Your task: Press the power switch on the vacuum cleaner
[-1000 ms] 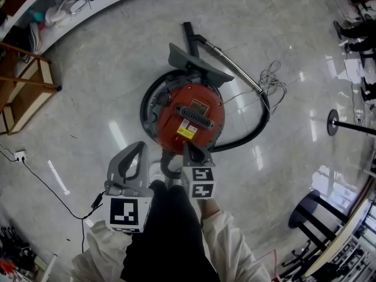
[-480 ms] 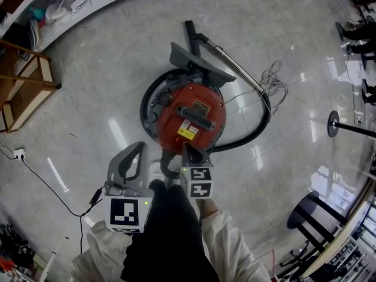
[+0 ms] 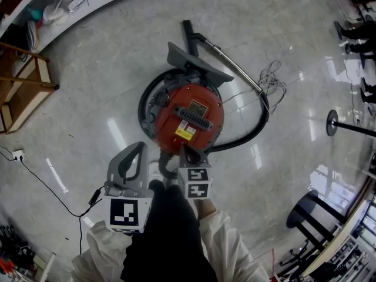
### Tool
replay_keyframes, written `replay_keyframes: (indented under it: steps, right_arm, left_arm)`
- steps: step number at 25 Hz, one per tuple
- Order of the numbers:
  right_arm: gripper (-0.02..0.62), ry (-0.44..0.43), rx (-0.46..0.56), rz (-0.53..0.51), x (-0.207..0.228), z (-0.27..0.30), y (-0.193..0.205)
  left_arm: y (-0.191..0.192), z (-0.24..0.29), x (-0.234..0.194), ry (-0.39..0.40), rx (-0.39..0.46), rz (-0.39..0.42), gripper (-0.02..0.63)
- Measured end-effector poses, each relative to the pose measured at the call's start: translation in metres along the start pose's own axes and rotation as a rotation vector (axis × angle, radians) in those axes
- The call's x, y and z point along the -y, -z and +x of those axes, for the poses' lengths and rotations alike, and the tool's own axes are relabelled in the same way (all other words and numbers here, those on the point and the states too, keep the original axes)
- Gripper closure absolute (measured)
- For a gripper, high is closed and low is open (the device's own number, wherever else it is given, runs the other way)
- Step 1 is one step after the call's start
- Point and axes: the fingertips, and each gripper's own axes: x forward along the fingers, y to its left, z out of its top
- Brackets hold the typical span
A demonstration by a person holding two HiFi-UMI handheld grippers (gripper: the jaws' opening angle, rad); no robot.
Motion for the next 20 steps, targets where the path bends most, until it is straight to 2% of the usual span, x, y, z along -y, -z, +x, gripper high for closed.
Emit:
replay_keyframes:
  steps: [20]
  right_arm:
    - [0.594, 0.01, -0.012, 0.001, 0.0043, 0.0031, 0.0067]
  left_arm:
    - [0.0039, 0.0002, -0.0022, -0.003, -0.011, -0.005, 0.606]
